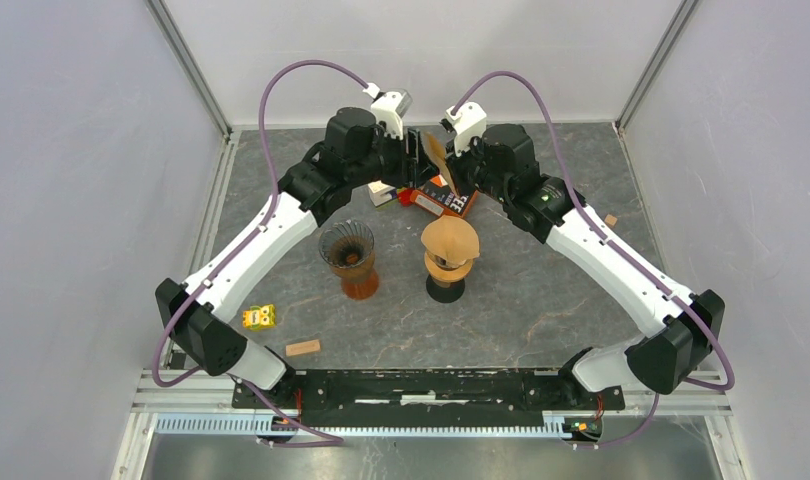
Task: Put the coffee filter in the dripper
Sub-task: Adjust the coffee filter.
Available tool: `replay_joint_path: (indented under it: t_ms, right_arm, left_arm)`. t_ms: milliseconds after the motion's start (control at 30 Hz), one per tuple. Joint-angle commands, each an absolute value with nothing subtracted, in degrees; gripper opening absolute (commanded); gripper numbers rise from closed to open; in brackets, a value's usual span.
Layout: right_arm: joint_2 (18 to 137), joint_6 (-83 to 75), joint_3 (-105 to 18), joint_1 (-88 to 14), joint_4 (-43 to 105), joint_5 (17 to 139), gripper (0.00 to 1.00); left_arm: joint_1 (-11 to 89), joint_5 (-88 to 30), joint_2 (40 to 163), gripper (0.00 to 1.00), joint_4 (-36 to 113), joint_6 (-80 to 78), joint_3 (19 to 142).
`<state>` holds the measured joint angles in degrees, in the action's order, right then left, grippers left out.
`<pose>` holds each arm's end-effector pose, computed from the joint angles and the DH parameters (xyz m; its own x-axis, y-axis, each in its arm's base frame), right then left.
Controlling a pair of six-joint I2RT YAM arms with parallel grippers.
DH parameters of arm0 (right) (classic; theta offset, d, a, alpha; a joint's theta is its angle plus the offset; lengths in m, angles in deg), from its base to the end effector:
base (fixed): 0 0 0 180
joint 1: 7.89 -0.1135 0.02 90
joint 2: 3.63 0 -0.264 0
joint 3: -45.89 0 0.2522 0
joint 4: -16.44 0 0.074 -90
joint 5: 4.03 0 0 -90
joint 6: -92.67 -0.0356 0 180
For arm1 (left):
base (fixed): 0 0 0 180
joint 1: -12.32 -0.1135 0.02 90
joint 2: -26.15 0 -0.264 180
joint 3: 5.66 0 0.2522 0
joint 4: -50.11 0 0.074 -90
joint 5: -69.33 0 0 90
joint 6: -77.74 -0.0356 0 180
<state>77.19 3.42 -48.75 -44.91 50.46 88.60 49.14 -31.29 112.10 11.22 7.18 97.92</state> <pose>0.2610 0.1947 0.3965 -0.2682 -0.2187 -0.9382 -0.5706 0.8207 -0.0281 0.2709 -0.2110 0.4137 -0.5155 -0.0227 -0.8566 0.5885 0.7172 -0.3732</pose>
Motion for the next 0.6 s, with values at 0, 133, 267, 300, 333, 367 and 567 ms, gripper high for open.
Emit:
replay_joint_path:
  t_ms: [0, 133, 267, 300, 333, 367, 567]
  right_arm:
    - [76.6, 2.8, -49.0, -45.2, 48.3, 88.5, 0.0]
    - [76.7, 2.8, -49.0, -45.2, 48.2, 88.1, 0.0]
    - [76.8, 2.8, -48.8, -45.3, 48.2, 87.8, 0.0]
    - [76.8, 2.8, -48.7, -45.3, 48.1, 87.7, 0.0]
    - [76.7, 2.8, -48.6, -45.4, 48.1, 87.8, 0.0]
    - [76.7, 2.8, -48.6, -45.4, 48.1, 87.7, 0.0]
    - [76.4, 2.8, -48.3, -45.5, 47.9, 87.9, 0.0]
  left_arm:
    - [48.8, -32.1, 112.2, 0.59, 13.5, 11.6, 101.4]
    - [48.8, -31.3, 112.9, 0.6, 13.3, 12.6, 102.4]
    - [48.8, -30.7, 114.2, 0.61, 13.2, 13.7, 103.3]
    - [48.8, -30.3, 114.5, 0.61, 13.0, 13.9, 103.7]
    - [48.8, -29.8, 114.9, 0.61, 12.8, 14.2, 104.1]
    - [48.8, -29.6, 115.1, 0.61, 12.6, 14.2, 104.3]
    - [48.8, -28.6, 115.9, 0.58, 12.2, 14.1, 104.9]
